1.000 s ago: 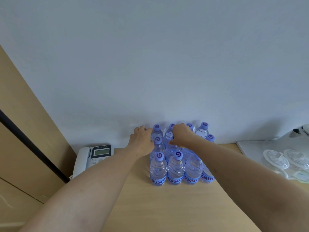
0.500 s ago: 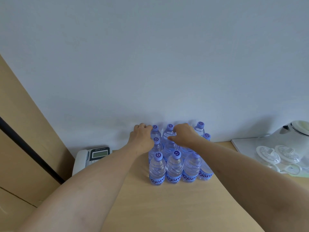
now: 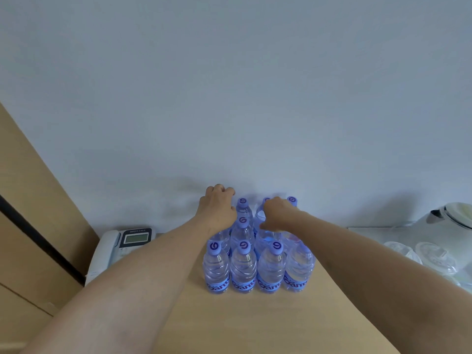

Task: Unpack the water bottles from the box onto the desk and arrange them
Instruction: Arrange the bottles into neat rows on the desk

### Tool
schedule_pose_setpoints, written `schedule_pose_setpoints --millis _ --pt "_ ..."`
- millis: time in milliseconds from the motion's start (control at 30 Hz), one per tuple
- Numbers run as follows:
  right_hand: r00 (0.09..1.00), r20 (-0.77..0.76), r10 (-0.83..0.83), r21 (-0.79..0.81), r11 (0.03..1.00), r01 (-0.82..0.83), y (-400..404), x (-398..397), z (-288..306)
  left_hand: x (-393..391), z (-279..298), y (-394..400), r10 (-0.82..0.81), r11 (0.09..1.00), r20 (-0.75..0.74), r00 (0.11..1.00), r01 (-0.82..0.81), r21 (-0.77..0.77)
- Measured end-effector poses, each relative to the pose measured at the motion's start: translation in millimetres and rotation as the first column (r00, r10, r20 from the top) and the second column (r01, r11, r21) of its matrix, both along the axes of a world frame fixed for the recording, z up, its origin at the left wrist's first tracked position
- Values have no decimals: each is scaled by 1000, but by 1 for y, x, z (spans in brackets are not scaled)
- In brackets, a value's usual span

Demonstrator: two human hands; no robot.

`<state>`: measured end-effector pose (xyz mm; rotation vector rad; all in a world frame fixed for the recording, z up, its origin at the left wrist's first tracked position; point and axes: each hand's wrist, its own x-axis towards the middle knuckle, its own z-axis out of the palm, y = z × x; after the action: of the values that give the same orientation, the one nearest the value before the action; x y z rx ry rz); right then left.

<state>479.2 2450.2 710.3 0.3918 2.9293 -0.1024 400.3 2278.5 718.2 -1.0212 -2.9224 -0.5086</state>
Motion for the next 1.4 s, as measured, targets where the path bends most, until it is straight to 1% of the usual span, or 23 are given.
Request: schedule_pose_setpoints --millis 167,233,300,400,533,600,967,1133,1233,1300,1400 --pt "996 66 57 -40 998 -55 6 -2 3 4 -4 4 15 1000 0 1000 -15 -14" --pt "998 54 21 -37 999 -19 10 -3 -1 2 -5 4 12 1000 -2 1000 -12 -13" --pt "999 8 -34 -58 998 34 13 -3 -7 1 -5 4 0 1000 -4 1000 0 -9" --pt "996 -43 -75 -41 996 73 12 -6 -13 0 -6 4 -21 1000 -17 1000 21 -11" --pt "993 -15 -120 -92 989 118 10 -7 -15 -1 -10 3 -44 999 -15 999 44 -10" --pt "992 -12 -127 -88 988 125 9 -5 -16 -1 -12 3 -56 998 -15 998 56 -13" --pt "973 -114 -200 -93 977 190 1 4 -19 2 -18 4 -93 996 -24 995 93 -1" --pt "980 -61 -191 -107 977 184 2 5 -10 2 -14 8 -80 997 -29 996 79 -10" --pt "951 -161 -263 -173 956 235 13 8 5 4 -11 12 -77 997 -35 996 76 -13" --pt "926 -224 -304 -152 950 274 21 12 13 5 -10 15 -78 997 -35 996 78 -18" --pt "915 -226 -334 -85 943 323 32 19 18 10 -8 22 -84 996 -37 996 83 -26"
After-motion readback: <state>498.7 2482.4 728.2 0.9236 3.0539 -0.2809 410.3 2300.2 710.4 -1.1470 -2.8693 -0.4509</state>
